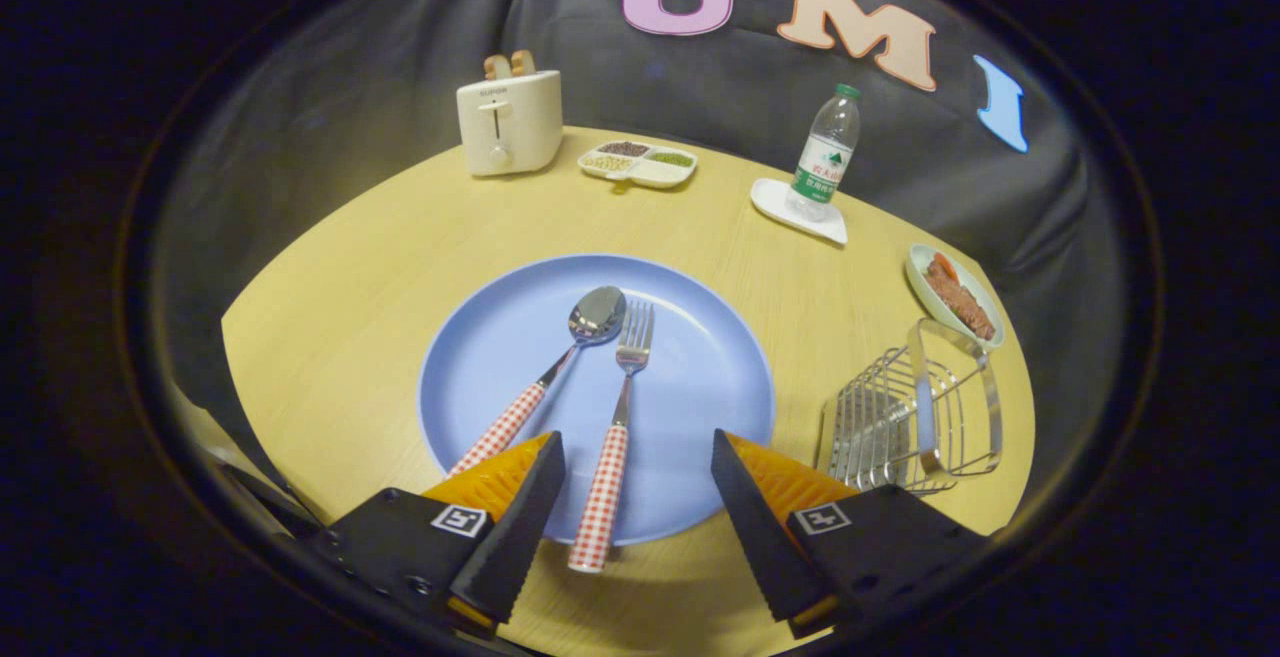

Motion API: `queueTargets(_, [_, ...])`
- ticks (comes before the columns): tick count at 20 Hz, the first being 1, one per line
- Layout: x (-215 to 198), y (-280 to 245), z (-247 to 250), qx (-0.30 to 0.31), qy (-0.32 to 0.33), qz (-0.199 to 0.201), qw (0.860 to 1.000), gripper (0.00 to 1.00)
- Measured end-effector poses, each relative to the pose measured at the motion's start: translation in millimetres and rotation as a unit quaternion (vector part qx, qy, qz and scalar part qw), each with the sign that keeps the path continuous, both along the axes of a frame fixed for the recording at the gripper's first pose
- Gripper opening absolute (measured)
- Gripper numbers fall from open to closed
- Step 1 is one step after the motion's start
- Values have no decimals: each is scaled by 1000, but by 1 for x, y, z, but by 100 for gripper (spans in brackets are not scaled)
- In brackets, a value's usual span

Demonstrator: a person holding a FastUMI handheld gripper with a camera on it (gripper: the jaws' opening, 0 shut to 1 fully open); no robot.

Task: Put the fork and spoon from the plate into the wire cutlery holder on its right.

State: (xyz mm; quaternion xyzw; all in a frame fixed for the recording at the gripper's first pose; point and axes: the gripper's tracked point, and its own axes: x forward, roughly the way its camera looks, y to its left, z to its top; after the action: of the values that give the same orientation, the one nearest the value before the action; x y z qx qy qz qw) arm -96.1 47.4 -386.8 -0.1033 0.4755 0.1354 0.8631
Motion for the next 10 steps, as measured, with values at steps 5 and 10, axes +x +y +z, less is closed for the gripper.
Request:
queueTargets(5, [-5,5,-7,7,19,6,1000,58])
queueTargets(10, [-9,0,-9,-6,24,4,1000,28])
